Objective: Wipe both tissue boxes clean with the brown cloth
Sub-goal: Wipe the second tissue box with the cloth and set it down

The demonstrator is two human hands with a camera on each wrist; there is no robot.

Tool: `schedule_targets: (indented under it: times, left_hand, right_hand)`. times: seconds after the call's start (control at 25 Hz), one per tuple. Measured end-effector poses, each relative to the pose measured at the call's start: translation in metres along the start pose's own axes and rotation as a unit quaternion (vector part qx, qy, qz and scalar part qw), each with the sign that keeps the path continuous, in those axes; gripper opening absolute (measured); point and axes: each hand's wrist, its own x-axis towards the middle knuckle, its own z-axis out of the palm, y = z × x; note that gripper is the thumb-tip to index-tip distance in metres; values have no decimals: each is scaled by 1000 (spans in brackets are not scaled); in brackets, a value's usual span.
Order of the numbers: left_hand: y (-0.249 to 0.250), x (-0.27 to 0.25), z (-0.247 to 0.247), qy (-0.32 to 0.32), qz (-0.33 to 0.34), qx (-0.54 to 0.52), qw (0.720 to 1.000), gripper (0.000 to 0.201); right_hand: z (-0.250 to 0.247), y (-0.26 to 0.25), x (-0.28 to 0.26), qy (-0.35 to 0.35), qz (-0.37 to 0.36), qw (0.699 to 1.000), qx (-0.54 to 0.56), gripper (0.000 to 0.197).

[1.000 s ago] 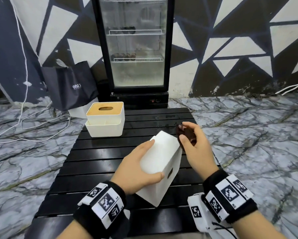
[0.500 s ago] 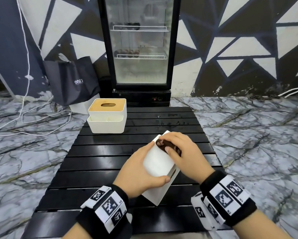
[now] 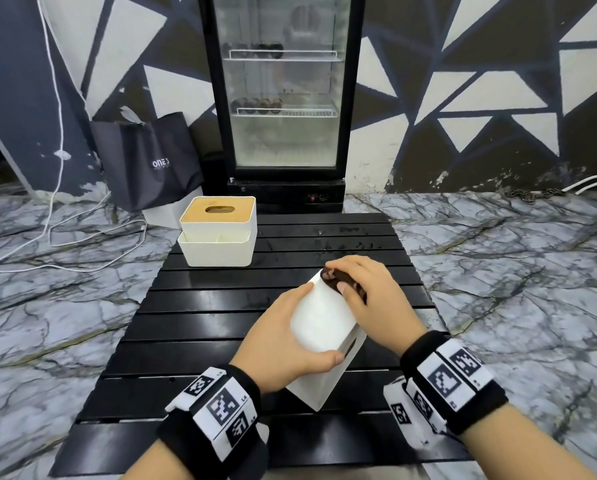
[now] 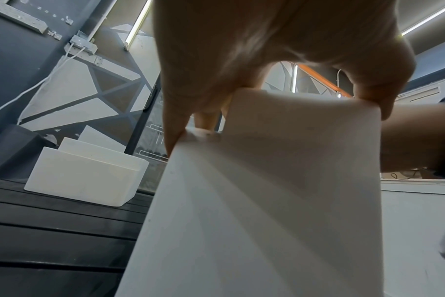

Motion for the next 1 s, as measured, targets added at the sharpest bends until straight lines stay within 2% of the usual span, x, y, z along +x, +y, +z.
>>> schedule_targets:
  times: [0.08,0.24,0.36,0.48,0.56,0.64,0.72,0.84,1.0]
  left_hand:
    - [-2,2,-6,-18,-11,14,1000,110]
    - [-8,7,-31,-110,-5,71,991,98]
    - [-22,6,-58,-122,-12,72,990,100]
    - [-39,2,-82,-63,-58,23,996,103]
    - [-49,3,-85,-4,-89,-12,996,84]
    - [-49,6,-75,79,-94,-26,992,54]
    - [-37,6,-60,127,-94,-19,987,47]
    - [-10,0,-35,126,-97,15,987,66]
    - [16,-7,-7,53,-109,93,988,103]
  right_hand:
    - [-3,6,13,0,33,999,0,33]
    - [-18,14,25,-31,113,991,67,31]
    - [-31,16,10,-66,110,987,92,30]
    - [-45,10,-13,-92,93,985,112,30]
    - [-48,2,-30,-115,75,982,128,31]
    - [-46,-10,-43,-138,47,979,139,34]
    - [-40,-19,-51,-155,20,978,134,36]
    - [-35,-15,-52,-108,29,988,108,33]
    - [-22,-6,-45,-3,53,995,86,30]
